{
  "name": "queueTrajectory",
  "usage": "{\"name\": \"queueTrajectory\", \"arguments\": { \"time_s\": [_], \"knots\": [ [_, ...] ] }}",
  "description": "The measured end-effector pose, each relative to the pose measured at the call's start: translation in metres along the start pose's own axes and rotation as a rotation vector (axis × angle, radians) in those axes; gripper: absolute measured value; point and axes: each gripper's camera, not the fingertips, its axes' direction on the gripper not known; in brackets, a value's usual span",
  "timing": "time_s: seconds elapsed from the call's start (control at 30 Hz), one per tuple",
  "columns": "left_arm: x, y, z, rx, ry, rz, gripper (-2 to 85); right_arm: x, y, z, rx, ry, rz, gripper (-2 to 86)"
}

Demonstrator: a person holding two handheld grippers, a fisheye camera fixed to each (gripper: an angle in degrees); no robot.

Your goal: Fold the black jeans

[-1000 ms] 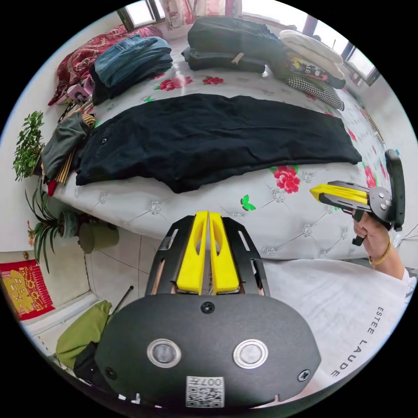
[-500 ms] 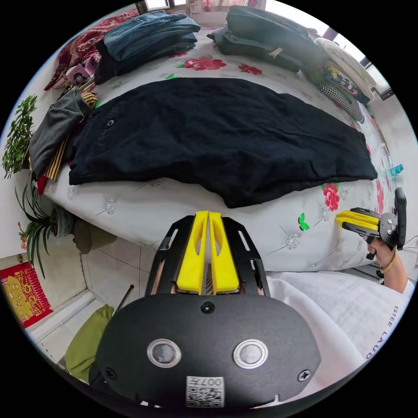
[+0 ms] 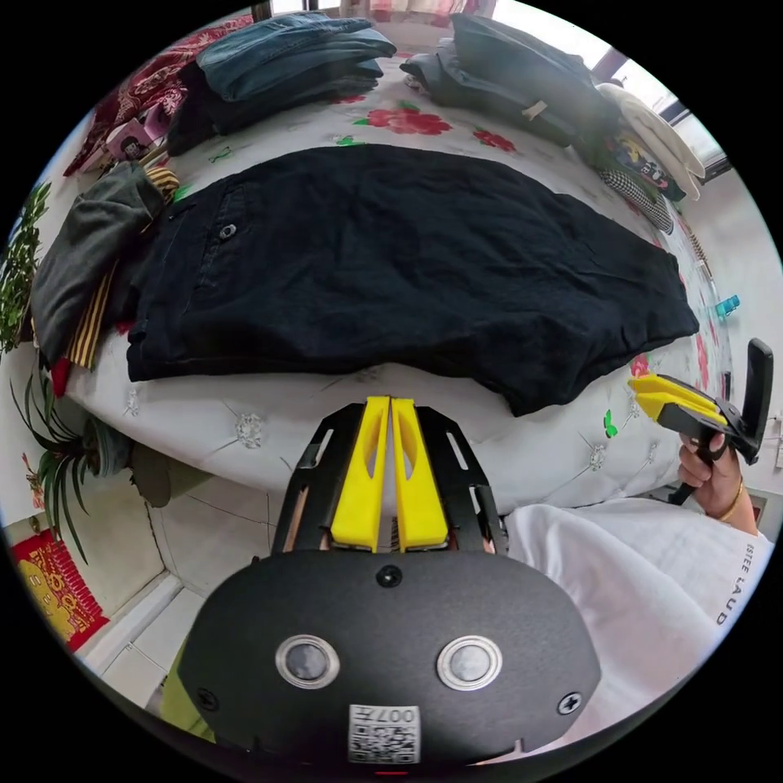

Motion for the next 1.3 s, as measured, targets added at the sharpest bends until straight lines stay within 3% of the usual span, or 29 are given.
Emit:
{"name": "queueTrajectory", "arguments": {
  "time_s": [0.33,0.47,0.57,0.63,0.73,0.8,0.93,1.0,1.17,1.3],
  "knots": [
    [-0.092,0.024,-0.034,0.122,-0.066,-0.206,2.8,-0.025,-0.013,0.04,-0.119,0.019,-0.135,9.5],
    [-0.114,0.012,-0.035,0.158,-0.097,-0.24,4.3,-0.037,-0.015,0.057,-0.167,0.182,-0.263,9.9],
    [-0.121,-0.005,-0.029,0.15,-0.125,-0.238,3.9,-0.048,-0.018,0.06,-0.208,0.065,-0.296,10.1],
    [-0.122,-0.014,-0.023,0.124,-0.144,-0.238,3.4,-0.05,-0.014,0.054,-0.165,0.08,-0.308,10.1],
    [-0.121,-0.02,-0.013,0.096,-0.144,-0.246,2.9,-0.032,0.0,0.069,-0.282,0.124,-0.244,9.8],
    [-0.117,-0.018,-0.013,0.105,-0.147,-0.25,2.6,-0.025,0.008,0.055,-0.189,0.084,-0.164,9.3],
    [-0.11,-0.013,-0.01,0.115,-0.17,-0.216,2.3,-0.034,0.012,0.041,-0.068,0.101,-0.226,8.6],
    [-0.105,-0.017,-0.008,0.098,-0.185,-0.207,2.2,-0.037,0.012,0.027,0.084,0.092,-0.233,8.2],
    [-0.093,-0.024,-0.004,0.071,-0.238,-0.196,2.0,-0.023,0.02,0.052,-0.118,0.04,-0.177,6.7],
    [-0.088,-0.023,-0.003,0.081,-0.249,-0.197,1.5,-0.023,0.026,0.029,-0.055,0.109,-0.173,3.3]
  ]
}}
